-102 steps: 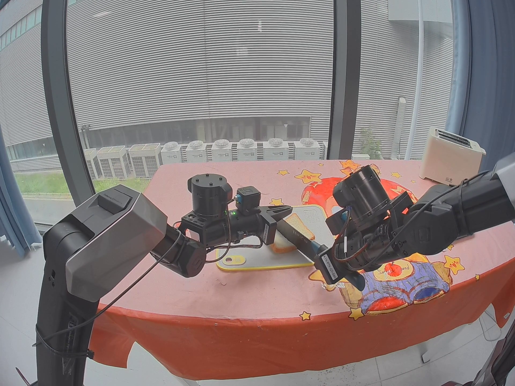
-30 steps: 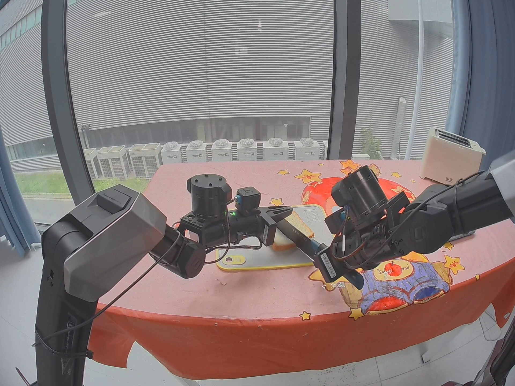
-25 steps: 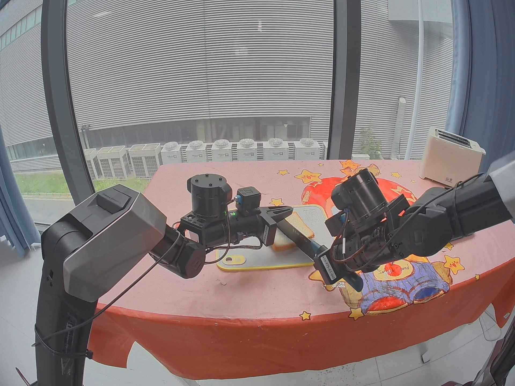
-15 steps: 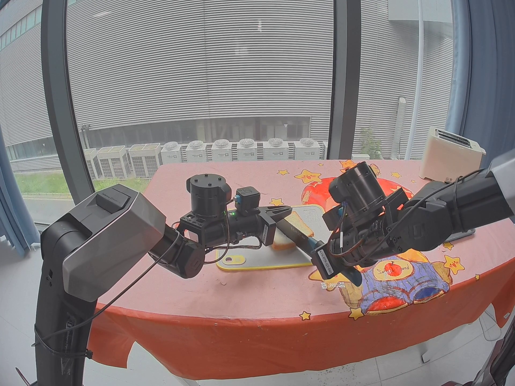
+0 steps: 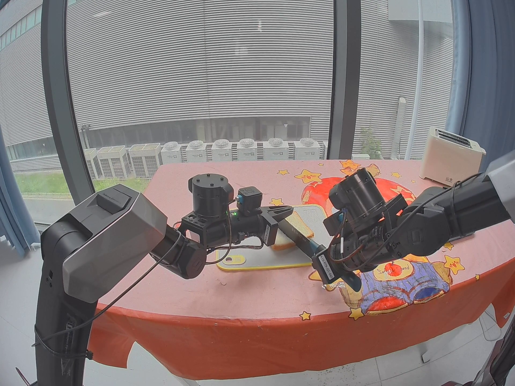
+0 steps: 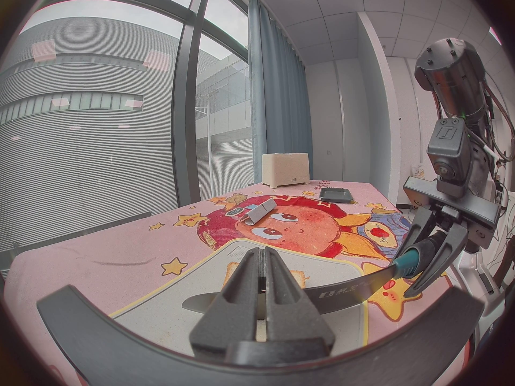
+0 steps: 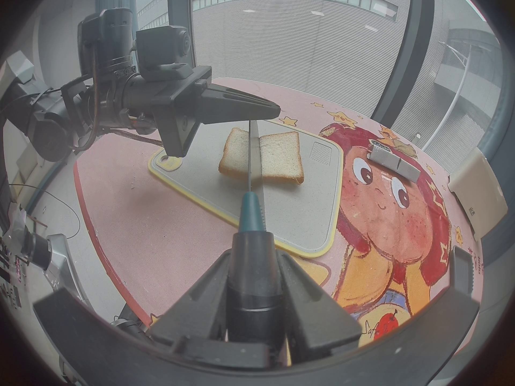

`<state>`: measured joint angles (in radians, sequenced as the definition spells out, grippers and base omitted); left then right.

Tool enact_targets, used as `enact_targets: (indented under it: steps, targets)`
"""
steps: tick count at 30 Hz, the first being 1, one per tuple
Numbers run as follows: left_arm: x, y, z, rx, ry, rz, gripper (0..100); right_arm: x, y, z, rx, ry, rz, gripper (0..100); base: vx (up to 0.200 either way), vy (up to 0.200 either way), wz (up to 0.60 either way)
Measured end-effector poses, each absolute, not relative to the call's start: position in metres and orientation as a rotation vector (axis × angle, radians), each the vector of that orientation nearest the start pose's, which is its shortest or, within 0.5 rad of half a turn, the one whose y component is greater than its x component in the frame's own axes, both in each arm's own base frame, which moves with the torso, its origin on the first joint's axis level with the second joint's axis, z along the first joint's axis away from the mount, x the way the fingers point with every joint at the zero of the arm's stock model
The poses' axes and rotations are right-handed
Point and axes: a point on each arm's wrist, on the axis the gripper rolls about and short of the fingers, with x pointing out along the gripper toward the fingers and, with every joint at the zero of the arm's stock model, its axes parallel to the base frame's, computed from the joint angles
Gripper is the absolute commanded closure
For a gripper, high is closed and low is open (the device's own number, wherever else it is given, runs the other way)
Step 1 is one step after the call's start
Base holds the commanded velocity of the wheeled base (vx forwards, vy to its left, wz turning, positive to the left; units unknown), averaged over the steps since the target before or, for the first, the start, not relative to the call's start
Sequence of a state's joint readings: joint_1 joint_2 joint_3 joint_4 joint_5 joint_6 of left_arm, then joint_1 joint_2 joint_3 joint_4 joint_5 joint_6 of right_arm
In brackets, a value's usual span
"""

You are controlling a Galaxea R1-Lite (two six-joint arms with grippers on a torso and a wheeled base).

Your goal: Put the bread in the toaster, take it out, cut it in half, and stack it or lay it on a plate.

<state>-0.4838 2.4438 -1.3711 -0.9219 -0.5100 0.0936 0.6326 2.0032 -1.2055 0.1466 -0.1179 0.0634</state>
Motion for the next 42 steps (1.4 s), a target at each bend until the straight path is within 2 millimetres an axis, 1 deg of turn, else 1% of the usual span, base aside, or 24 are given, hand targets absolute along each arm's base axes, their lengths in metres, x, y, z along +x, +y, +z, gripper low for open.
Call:
enact_targets:
  steps: [5, 9, 18, 29, 37, 42]
  targets:
    - [0.419, -0.232, 0.060, 0.083, 0.110, -0.996, 100, 0.297, 0.213, 0.128, -0.279, 0.870, 0.449, 100, 0.000, 0.000, 0.00]
    - [0.420, -0.232, 0.061, 0.084, 0.107, -0.995, 100, 0.299, 0.213, 0.131, -0.273, 0.861, 0.447, 100, 0.000, 0.000, 0.00]
    - [0.419, -0.233, 0.063, 0.083, 0.097, -0.995, 100, 0.295, 0.210, 0.118, -0.263, 0.905, 0.434, 100, 0.000, 0.000, 0.00]
    - [0.419, -0.234, 0.065, 0.083, 0.074, -0.996, 100, 0.298, 0.211, 0.128, -0.241, 0.876, 0.443, 100, 0.000, 0.000, 0.00]
    - [0.419, -0.234, 0.066, 0.082, 0.072, -0.997, 100, 0.295, 0.207, 0.119, -0.241, 0.914, 0.431, 100, 0.000, 0.000, 0.00]
    - [0.419, -0.234, 0.064, 0.082, 0.083, -0.996, 100, 0.294, 0.209, 0.120, -0.240, 0.913, 0.435, 100, 0.000, 0.000, 0.00]
